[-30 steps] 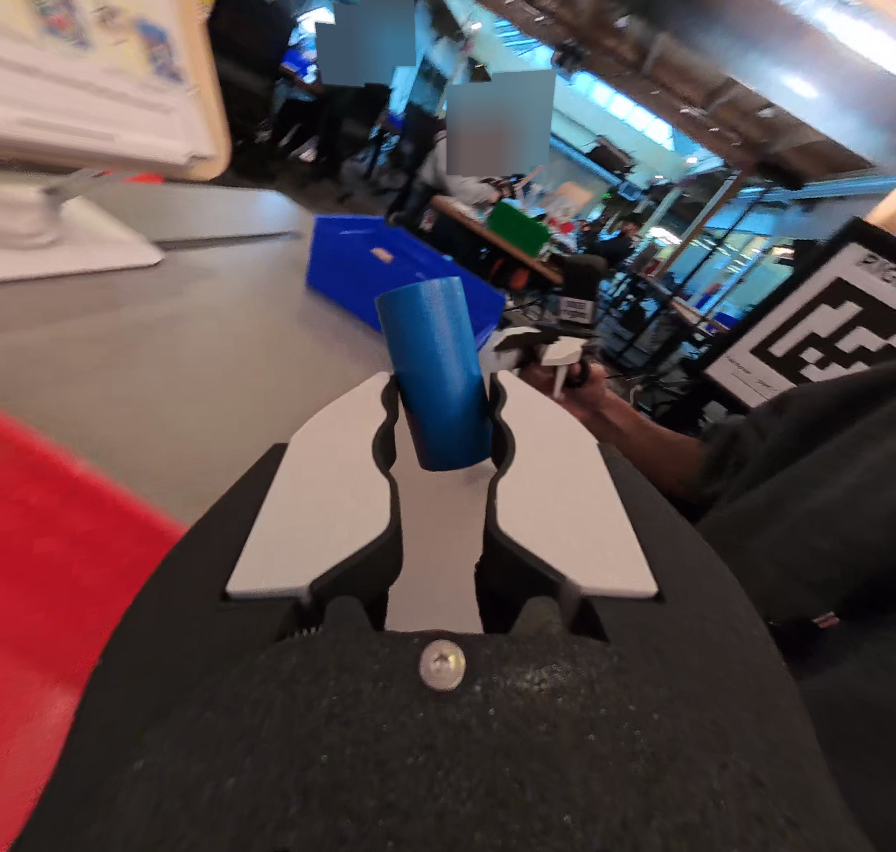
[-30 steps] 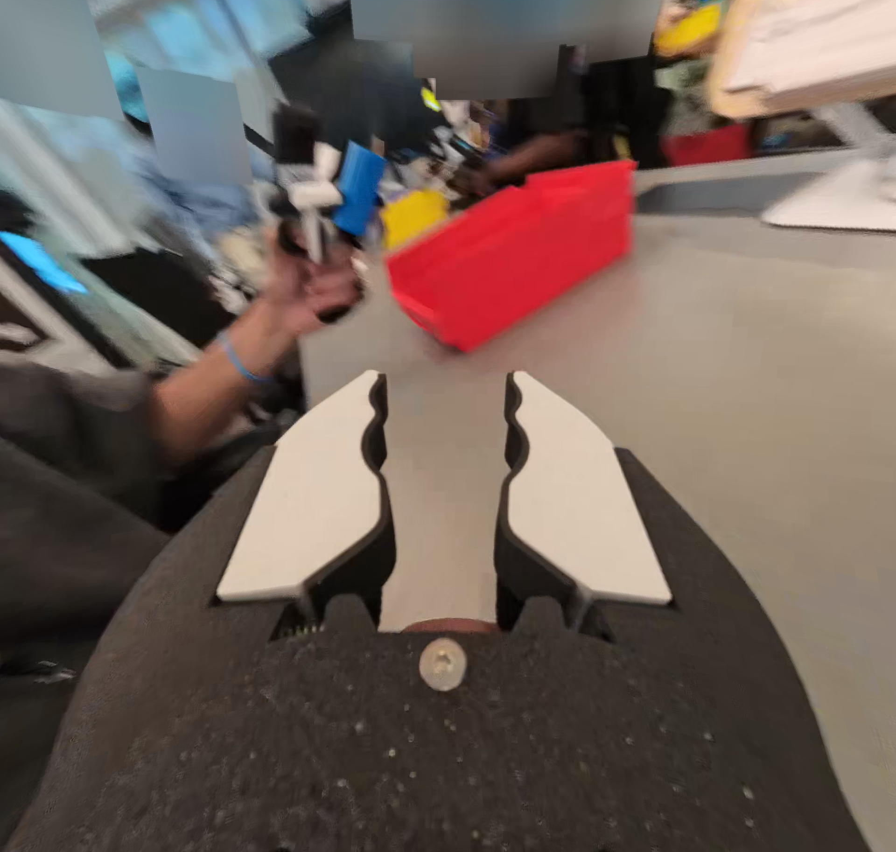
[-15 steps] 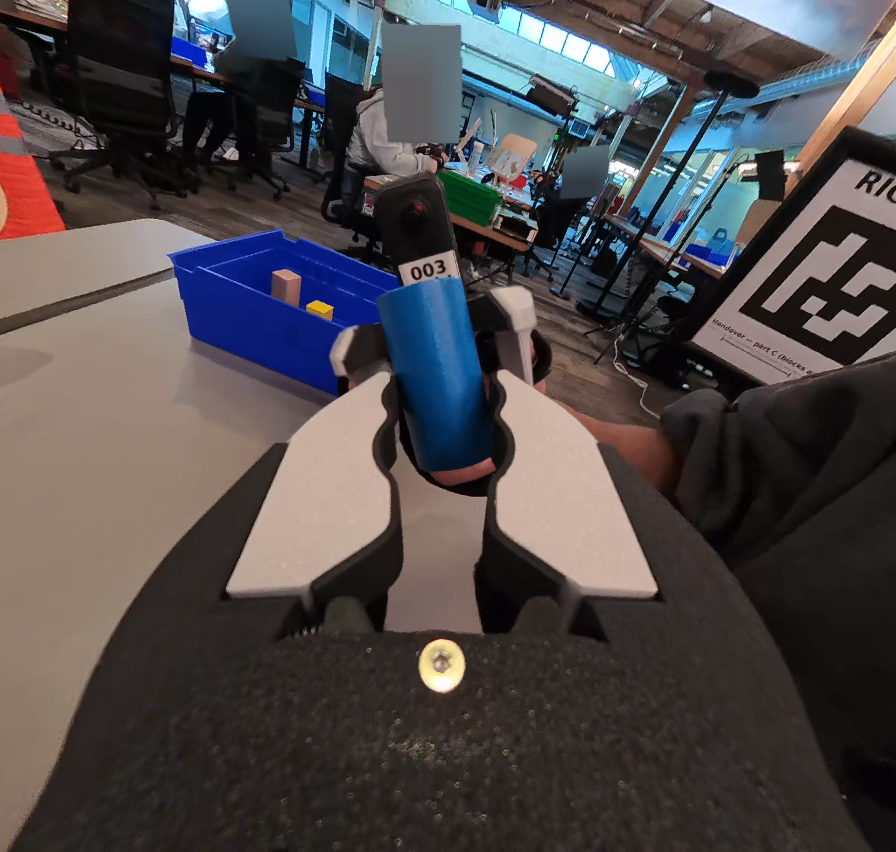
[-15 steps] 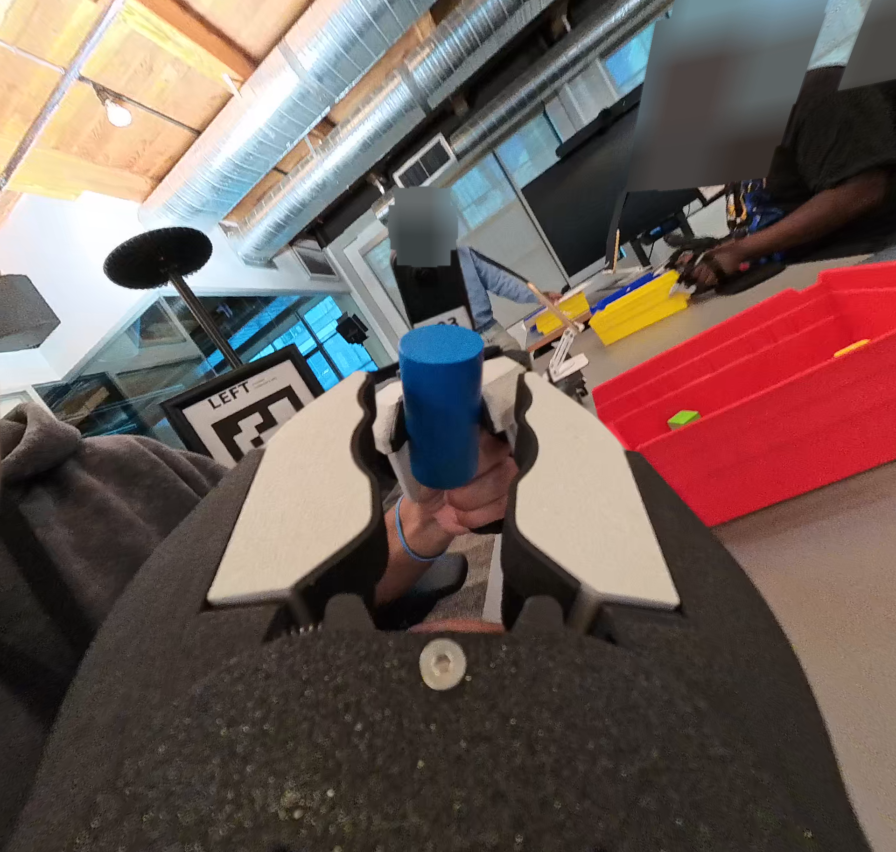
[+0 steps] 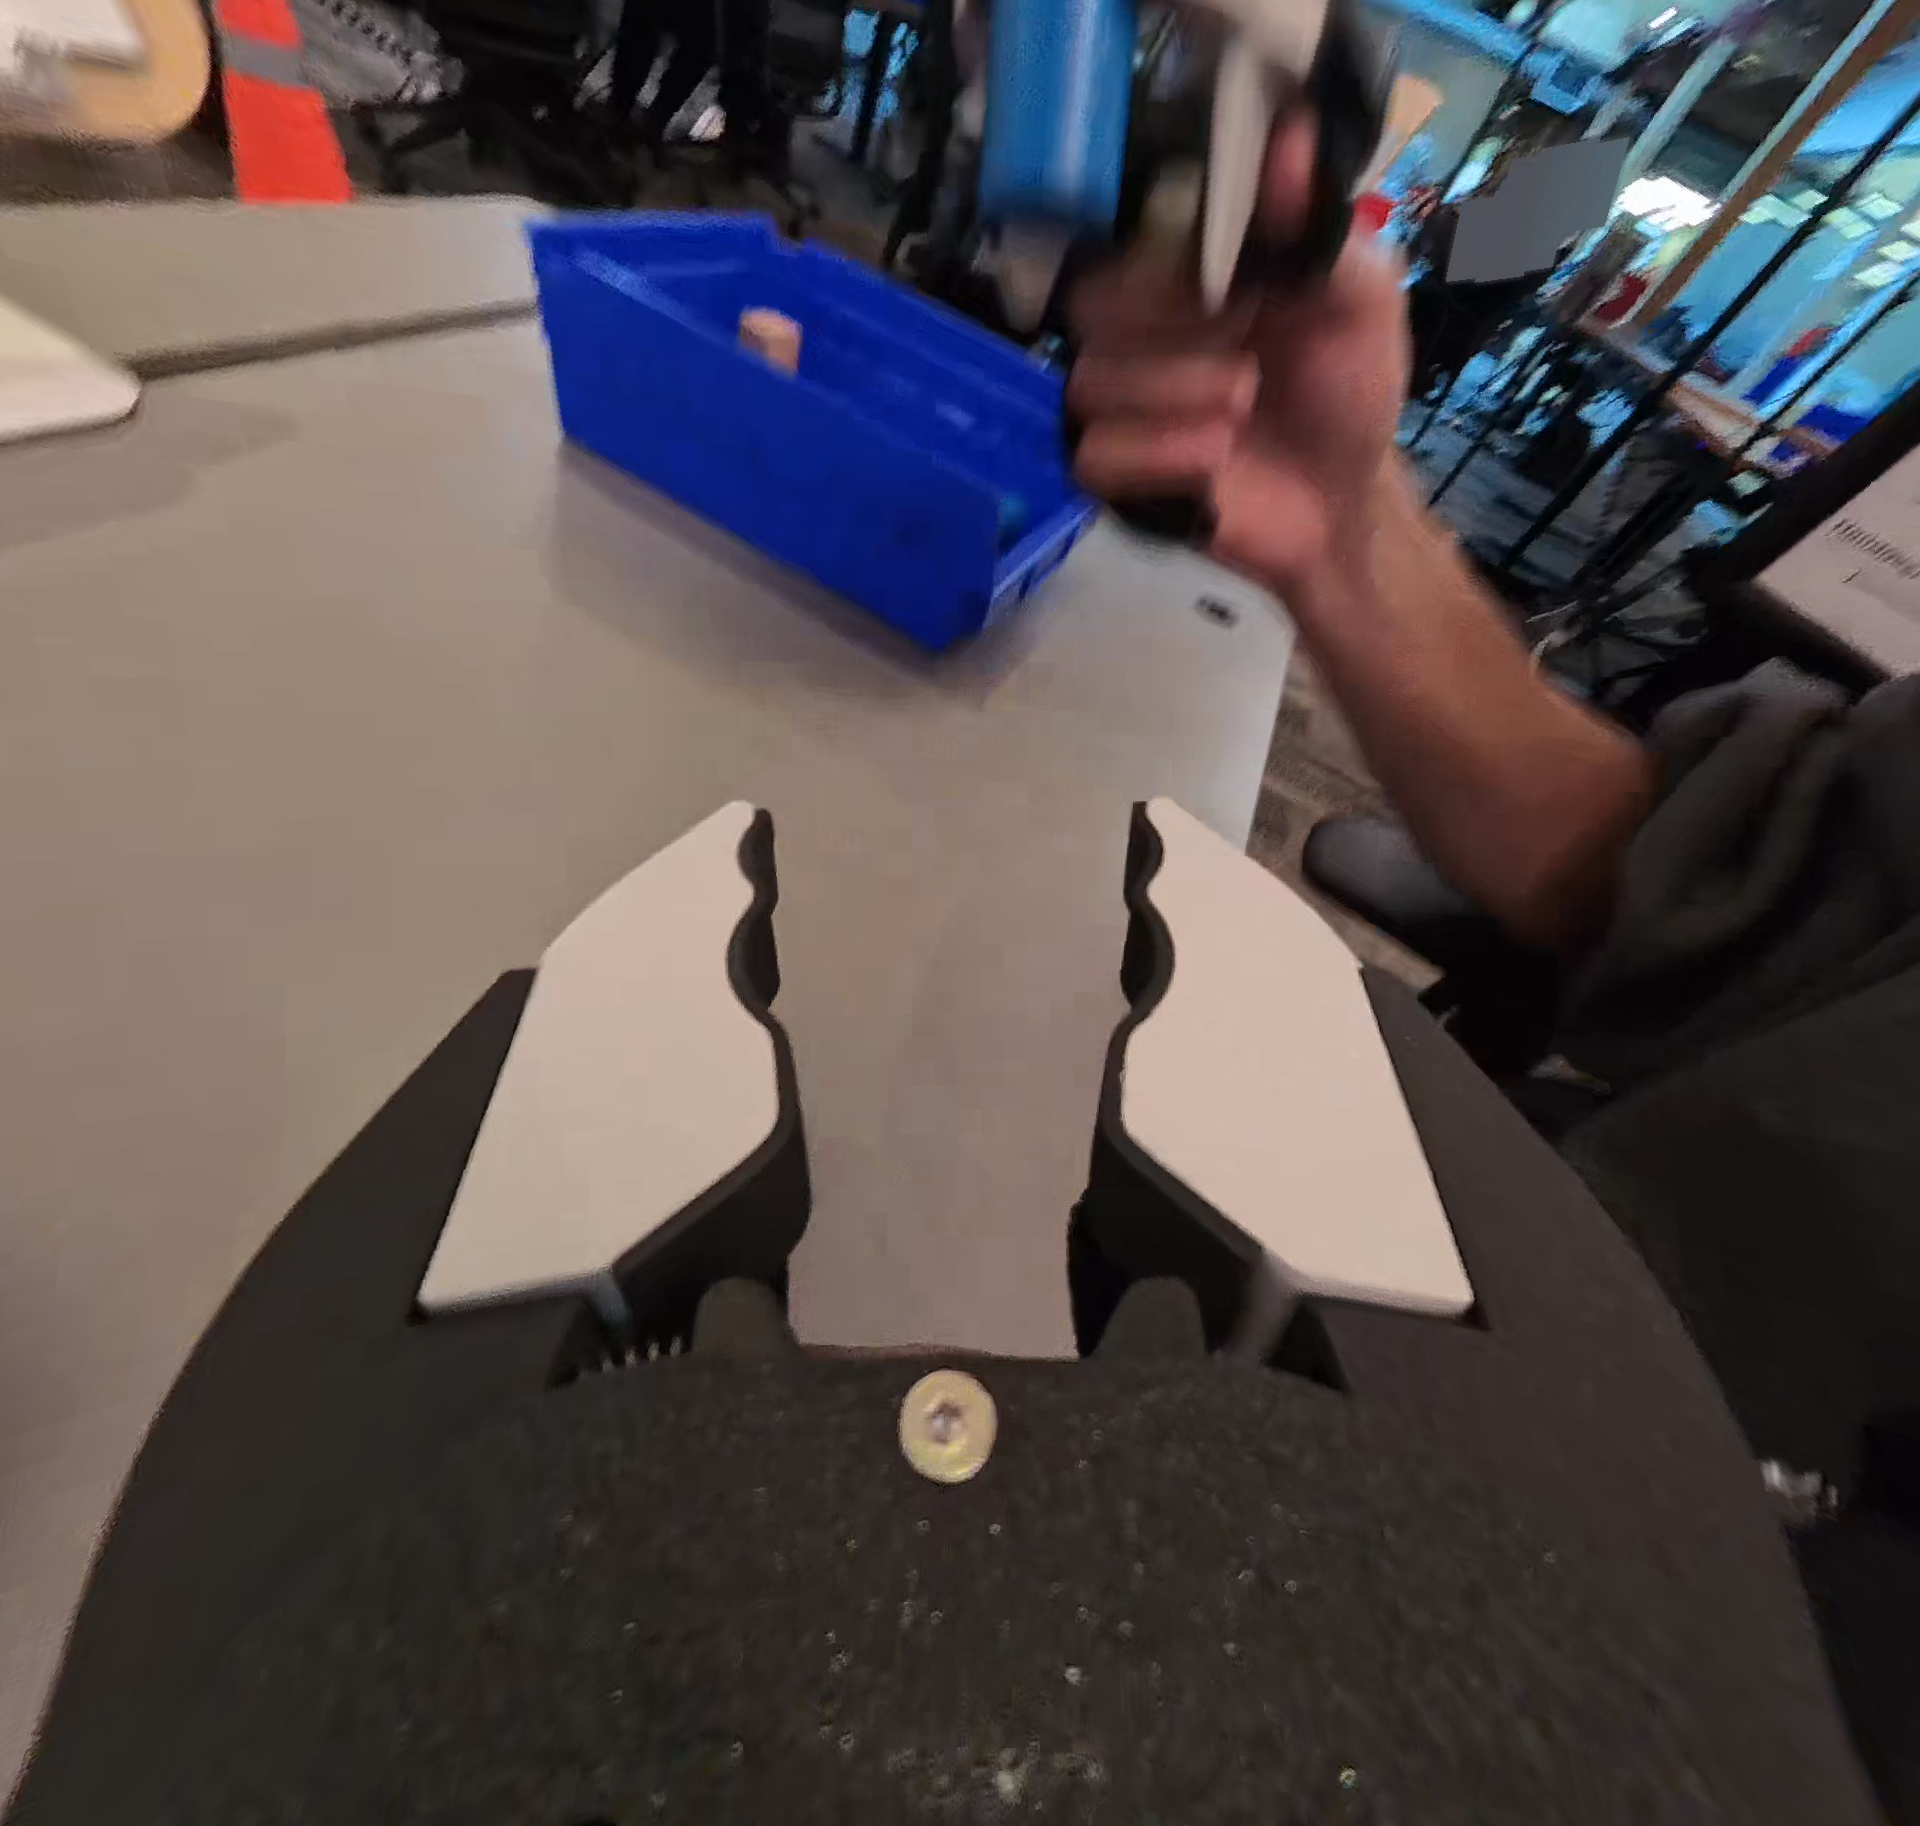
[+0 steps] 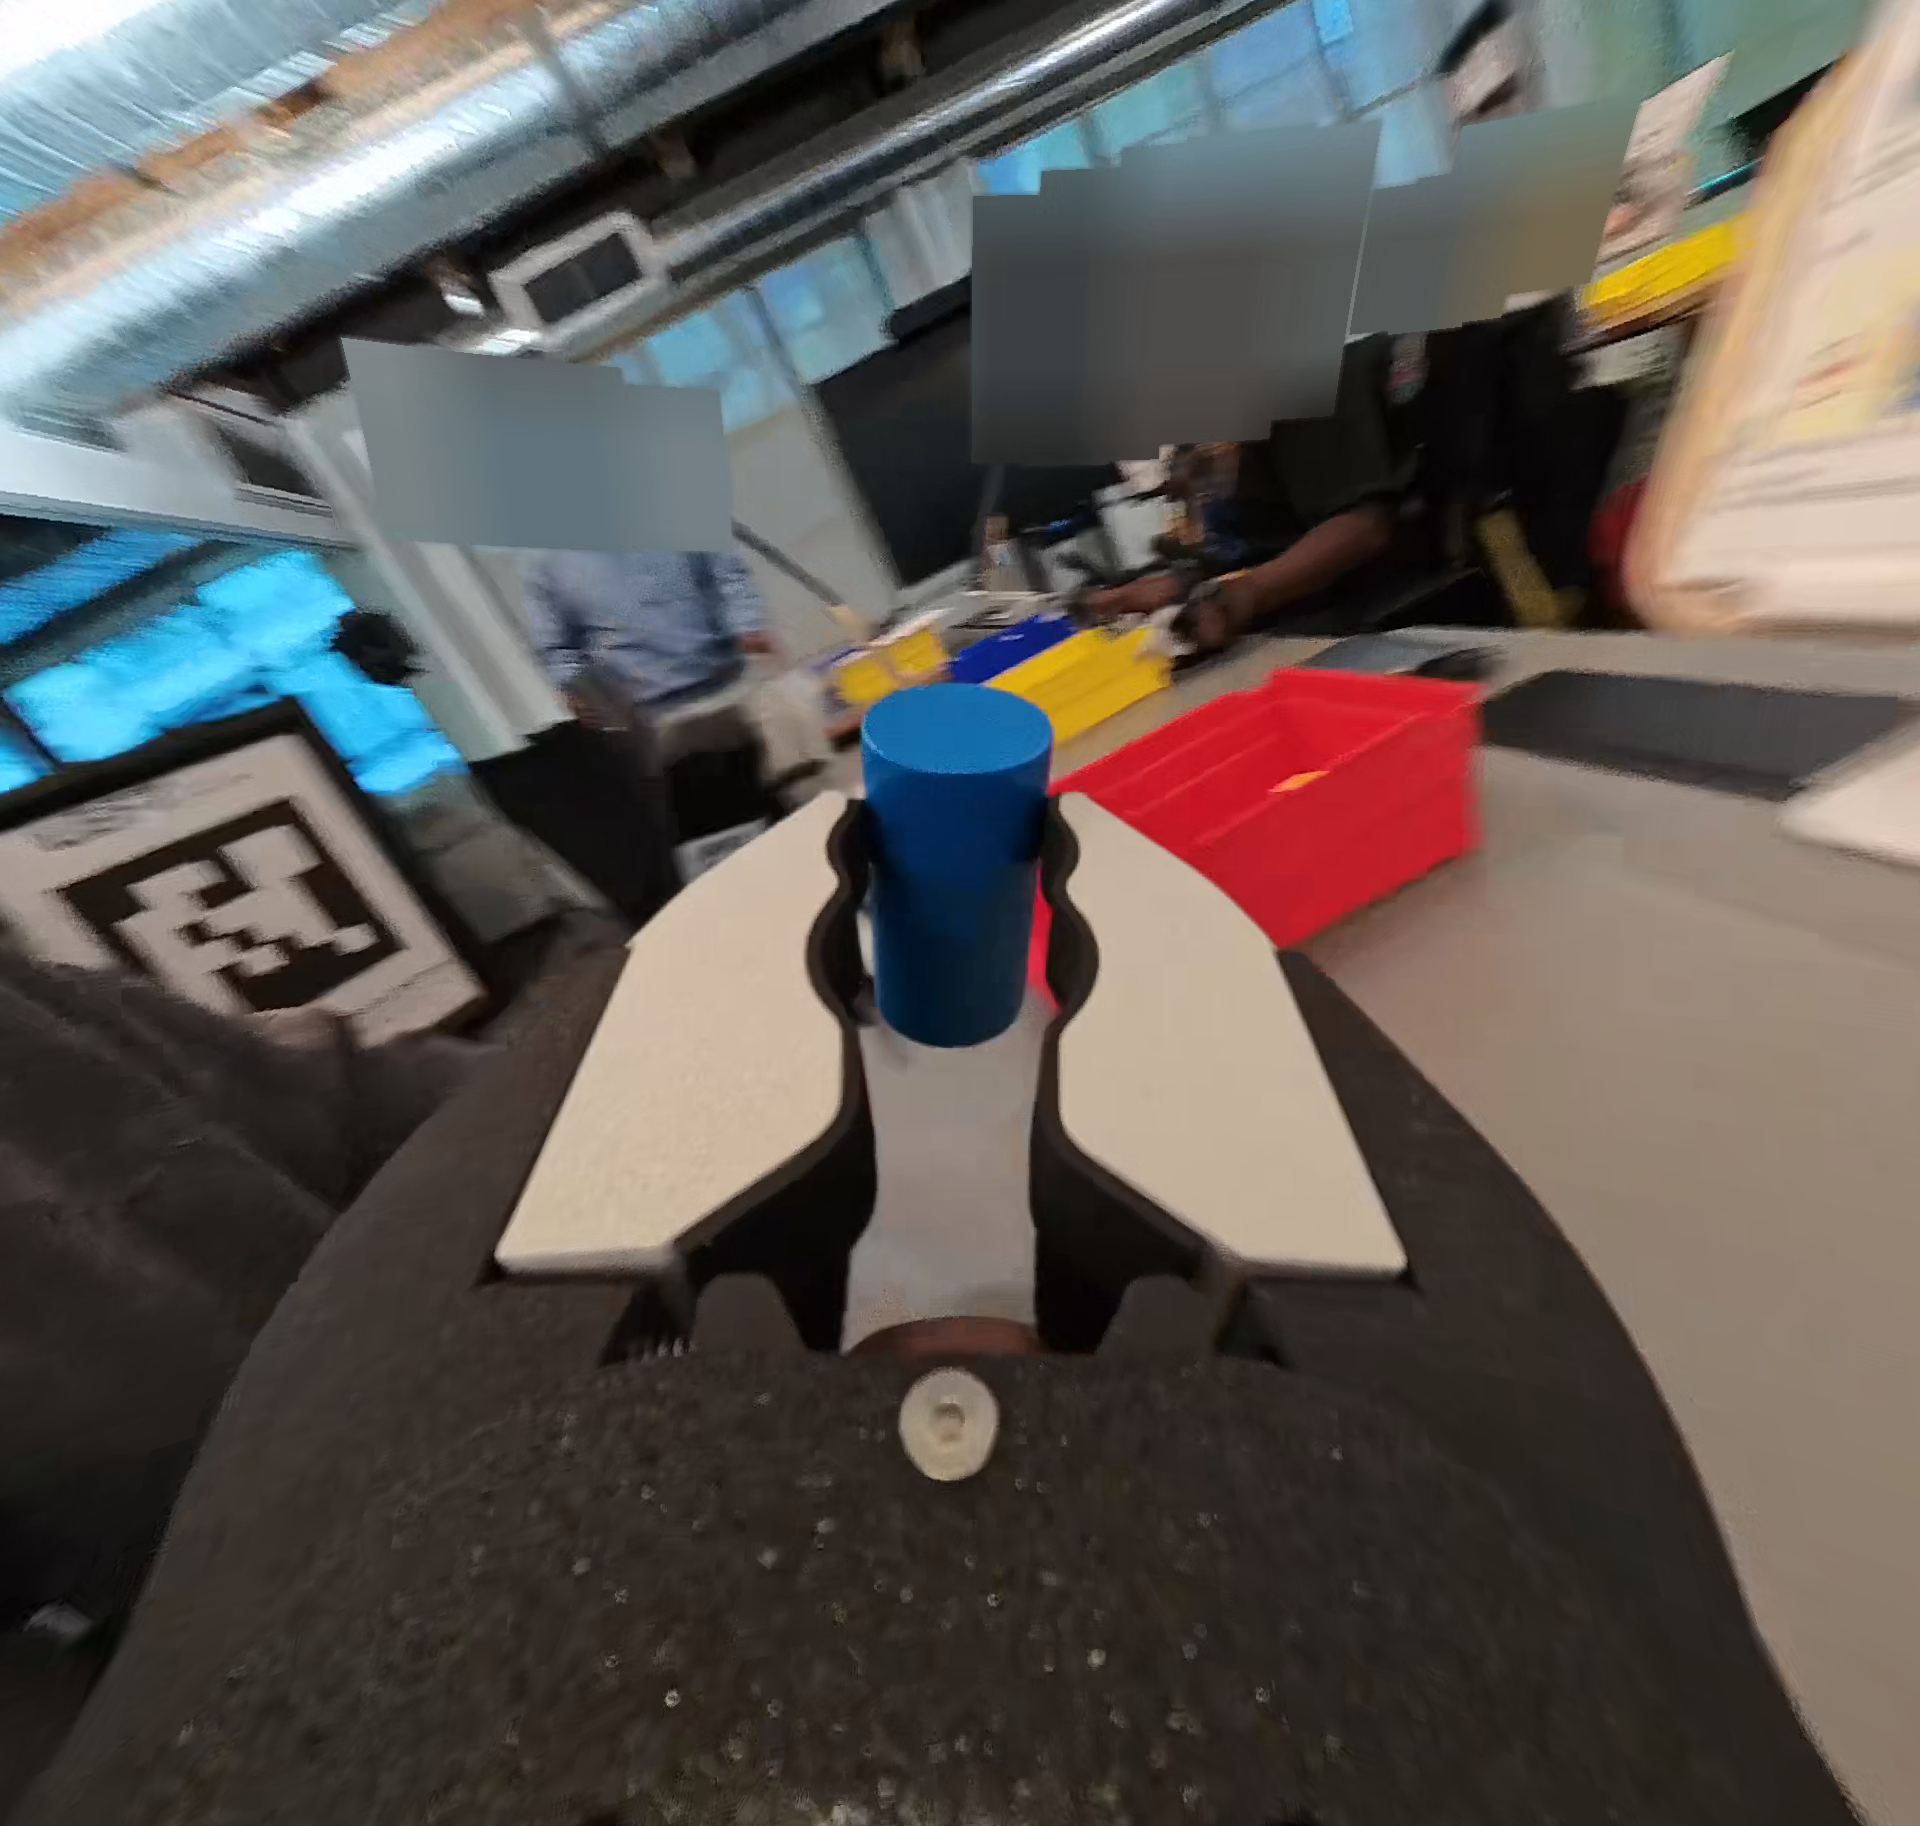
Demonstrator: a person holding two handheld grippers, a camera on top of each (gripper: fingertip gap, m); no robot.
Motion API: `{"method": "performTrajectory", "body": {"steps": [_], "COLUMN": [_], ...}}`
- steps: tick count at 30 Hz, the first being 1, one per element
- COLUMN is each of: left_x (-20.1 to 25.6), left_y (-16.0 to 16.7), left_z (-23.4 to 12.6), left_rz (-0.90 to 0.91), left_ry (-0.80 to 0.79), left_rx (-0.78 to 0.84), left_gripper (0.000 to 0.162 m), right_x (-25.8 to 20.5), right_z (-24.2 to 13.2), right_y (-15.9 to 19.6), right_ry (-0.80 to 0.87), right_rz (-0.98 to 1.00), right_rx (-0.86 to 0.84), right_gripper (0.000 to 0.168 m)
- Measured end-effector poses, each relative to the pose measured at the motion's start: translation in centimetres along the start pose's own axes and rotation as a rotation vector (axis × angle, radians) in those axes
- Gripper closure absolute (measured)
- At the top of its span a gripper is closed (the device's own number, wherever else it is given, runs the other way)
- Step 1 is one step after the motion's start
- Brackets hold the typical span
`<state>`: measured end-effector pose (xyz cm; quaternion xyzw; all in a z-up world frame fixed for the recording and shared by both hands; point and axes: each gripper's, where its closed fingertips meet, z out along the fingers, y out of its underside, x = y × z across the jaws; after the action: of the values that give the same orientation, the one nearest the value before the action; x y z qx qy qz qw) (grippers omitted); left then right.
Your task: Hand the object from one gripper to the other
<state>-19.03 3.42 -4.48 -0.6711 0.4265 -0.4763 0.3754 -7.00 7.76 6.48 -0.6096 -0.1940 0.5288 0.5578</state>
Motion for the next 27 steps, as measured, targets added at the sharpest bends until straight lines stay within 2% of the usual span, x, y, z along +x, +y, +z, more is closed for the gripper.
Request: {"method": "performTrajectory", "body": {"steps": [2, 5, 8, 10, 13, 17, 27], "left_x": [-0.8, -2.0, -3.2, -3.6, -4.0, -4.5, -4.3], "left_y": [3.1, 6.5, 8.2, 8.6, 8.5, 8.7, 9.1], "left_z": [-2.3, -5.6, -7.9, -8.6, -9.2, -9.6, -9.8], "left_rz": [-0.017, -0.071, -0.109, -0.130, -0.126, -0.124, -0.086], "left_ry": [-0.081, -0.188, -0.279, -0.301, -0.322, -0.337, -0.356], "left_rx": [-0.044, -0.040, 0.002, 0.030, 0.053, 0.059, 0.036], "left_gripper": [0.101, 0.103, 0.105, 0.105, 0.105, 0.105, 0.105], "right_x": [2.4, 8.8, 16.0, 19.6, 22.5, 24.1, 25.7], "right_z": [-3.9, -11.4, -19.5, -23.7, -27.5, -29.2, -26.7], "right_y": [-3.6, -7.1, -7.0, -4.5, 0.7, 6.3, 10.3], "right_ry": [0.190, 0.609, 1.016, 1.162, 1.261, 1.278, 1.239], "right_rz": [-0.079, -0.119, -0.092, 0.019, 0.209, 0.310, 0.437], "right_rx": [-0.010, -0.114, -0.361, -0.597, -0.928, -1.256, -1.256], "right_gripper": [0.137, 0.137, 0.136, 0.136, 0.136, 0.136, 0.136]}}
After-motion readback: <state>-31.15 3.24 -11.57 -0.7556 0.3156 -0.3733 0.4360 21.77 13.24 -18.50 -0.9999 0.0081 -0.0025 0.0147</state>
